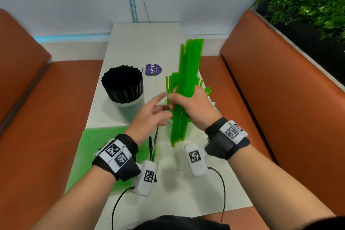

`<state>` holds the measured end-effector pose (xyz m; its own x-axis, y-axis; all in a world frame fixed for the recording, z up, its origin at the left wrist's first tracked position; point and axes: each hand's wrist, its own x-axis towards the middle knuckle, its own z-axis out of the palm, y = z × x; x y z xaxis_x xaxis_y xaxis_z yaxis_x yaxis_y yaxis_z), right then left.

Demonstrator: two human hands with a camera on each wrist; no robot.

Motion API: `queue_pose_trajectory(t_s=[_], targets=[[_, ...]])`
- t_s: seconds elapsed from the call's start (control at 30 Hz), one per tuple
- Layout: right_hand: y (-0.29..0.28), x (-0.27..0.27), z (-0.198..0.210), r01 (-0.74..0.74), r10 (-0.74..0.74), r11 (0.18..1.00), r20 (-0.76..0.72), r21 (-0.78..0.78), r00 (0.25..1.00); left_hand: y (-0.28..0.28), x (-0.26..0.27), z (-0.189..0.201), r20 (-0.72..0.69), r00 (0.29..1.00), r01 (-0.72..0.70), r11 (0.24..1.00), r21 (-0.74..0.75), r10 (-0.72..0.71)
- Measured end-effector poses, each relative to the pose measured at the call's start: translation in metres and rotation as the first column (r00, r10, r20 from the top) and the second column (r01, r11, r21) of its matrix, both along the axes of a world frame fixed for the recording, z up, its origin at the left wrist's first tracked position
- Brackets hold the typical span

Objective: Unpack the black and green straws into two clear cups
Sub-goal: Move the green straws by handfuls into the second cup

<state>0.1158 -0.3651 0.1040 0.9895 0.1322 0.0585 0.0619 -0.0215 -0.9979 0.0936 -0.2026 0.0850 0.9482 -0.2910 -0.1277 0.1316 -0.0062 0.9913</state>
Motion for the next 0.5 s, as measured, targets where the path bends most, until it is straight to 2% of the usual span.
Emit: queue_pose_trajectory(t_s=[0.07, 0.13, 0.23, 0.3, 0.4, 0.5], targets=[[0.007, 0.005, 0.009, 0.028, -0.018, 0.965, -0.040, 0.261, 0.999, -0.004, -0.005, -0.005, 0.038, 0.991, 0.122, 0.985, 0.124, -0.127], [0.015, 0.008, 0.014, 0.047, -0.019, 0.913, -0.073, 0.406, 0.997, -0.010, -0.007, -0.008, 0.124, 0.983, 0.099, 0.965, 0.243, -0.132], [0.025, 0.006, 0.015, 0.044, 0.007, 0.869, -0.101, 0.493, 0.995, -0.017, -0.008, -0.008, 0.177, 0.984, -0.016, 0.959, 0.284, -0.036], [0.029, 0.002, 0.014, 0.049, 0.023, 0.853, -0.132, 0.520, 0.991, -0.017, -0.008, -0.010, 0.186, 0.982, -0.034, 0.958, 0.283, -0.020], [0.021, 0.002, 0.022, 0.102, 0.002, 0.812, -0.177, 0.575, 0.984, -0.008, -0.009, -0.014, 0.130, 0.988, 0.034, 0.932, 0.362, -0.086], [-0.006, 0.013, 0.036, 0.220, -0.089, 0.725, -0.228, 0.653, 0.970, 0.005, -0.011, -0.018, 0.060, 0.982, 0.137, 0.891, 0.433, -0.180]])
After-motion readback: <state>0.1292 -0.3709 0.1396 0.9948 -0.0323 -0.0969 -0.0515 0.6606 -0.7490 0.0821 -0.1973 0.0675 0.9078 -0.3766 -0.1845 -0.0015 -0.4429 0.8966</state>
